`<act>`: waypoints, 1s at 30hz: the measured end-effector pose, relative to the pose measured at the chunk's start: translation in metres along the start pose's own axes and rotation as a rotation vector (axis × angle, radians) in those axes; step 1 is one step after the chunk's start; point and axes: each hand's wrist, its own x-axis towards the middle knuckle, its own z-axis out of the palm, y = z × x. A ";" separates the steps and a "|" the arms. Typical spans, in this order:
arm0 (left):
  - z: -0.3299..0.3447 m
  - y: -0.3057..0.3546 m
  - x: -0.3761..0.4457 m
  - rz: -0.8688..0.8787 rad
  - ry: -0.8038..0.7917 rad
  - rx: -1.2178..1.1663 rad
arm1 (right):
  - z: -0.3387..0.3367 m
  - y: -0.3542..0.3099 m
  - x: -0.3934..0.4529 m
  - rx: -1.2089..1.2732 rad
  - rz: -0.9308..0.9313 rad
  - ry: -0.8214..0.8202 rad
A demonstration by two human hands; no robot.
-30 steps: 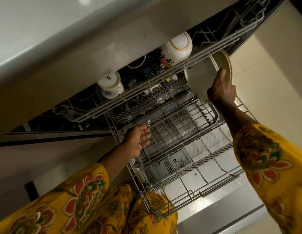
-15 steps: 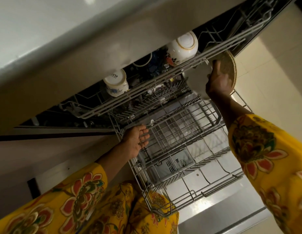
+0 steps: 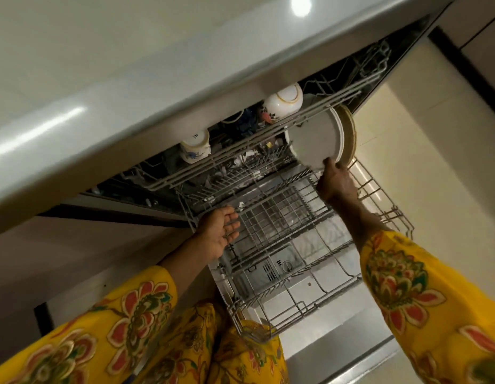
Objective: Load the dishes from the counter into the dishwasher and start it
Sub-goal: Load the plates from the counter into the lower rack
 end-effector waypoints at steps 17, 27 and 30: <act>-0.081 -0.010 -0.145 0.196 0.075 -0.212 | -0.018 -0.130 -0.211 0.072 -0.350 -0.272; -0.206 -0.019 -0.233 0.324 0.188 -0.444 | -0.036 -0.244 -0.313 0.063 -0.635 -0.296; -0.247 -0.021 -0.254 0.361 0.211 -0.512 | -0.040 -0.287 -0.341 0.048 -0.716 -0.289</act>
